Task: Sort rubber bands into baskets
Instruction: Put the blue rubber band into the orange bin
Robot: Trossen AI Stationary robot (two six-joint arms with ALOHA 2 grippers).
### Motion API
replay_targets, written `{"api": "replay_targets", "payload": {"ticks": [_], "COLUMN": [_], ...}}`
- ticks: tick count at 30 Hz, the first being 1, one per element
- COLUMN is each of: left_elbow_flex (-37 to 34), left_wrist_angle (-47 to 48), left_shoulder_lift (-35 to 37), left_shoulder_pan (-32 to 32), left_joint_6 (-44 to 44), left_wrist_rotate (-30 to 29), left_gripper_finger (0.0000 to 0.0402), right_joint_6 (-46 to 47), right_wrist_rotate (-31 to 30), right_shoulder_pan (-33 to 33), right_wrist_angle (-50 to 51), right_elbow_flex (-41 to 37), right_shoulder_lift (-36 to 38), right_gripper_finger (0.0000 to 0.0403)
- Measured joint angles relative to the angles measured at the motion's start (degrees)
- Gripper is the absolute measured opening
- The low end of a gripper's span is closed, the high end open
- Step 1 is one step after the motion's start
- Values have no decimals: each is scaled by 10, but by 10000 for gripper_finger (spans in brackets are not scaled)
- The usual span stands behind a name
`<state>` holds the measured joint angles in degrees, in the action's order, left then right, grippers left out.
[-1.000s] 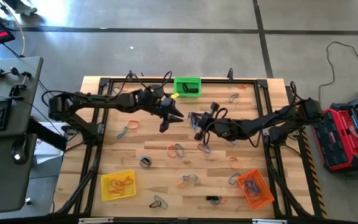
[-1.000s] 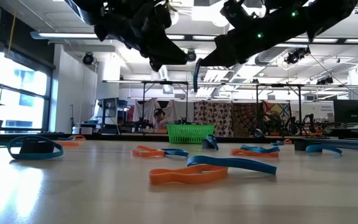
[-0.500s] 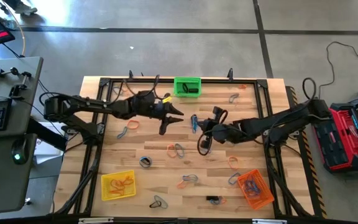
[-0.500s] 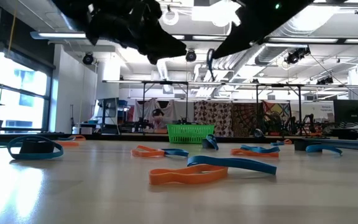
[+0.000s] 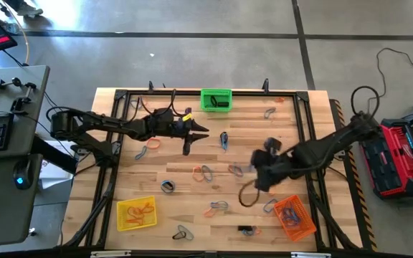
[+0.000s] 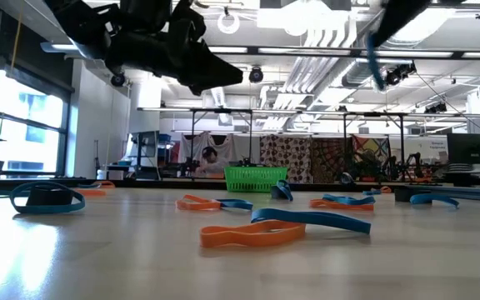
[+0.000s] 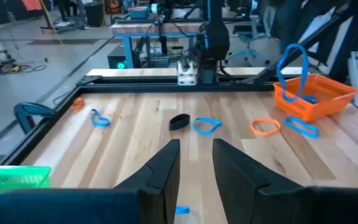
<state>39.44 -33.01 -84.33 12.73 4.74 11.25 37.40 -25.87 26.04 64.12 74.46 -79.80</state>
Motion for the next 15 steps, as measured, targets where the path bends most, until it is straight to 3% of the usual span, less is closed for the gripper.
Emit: {"api": "replay_targets", "payload": {"ticks": [10,15], "left_elbow_flex": [0,0], "left_wrist_angle": [1,1], "left_shoulder_lift": [0,0], "left_shoulder_pan": [2,4], "left_joint_6": [19,24], "left_wrist_rotate": [0,-1], "left_gripper_finger": [85,85], "right_joint_6": [292,394], "right_wrist_rotate": [159,211], "right_shoulder_pan": [116,167], "right_wrist_angle": [178,194], "right_elbow_flex": [20,20], "right_shoulder_lift": [-9,-25], "right_gripper_finger": [0,0]}}
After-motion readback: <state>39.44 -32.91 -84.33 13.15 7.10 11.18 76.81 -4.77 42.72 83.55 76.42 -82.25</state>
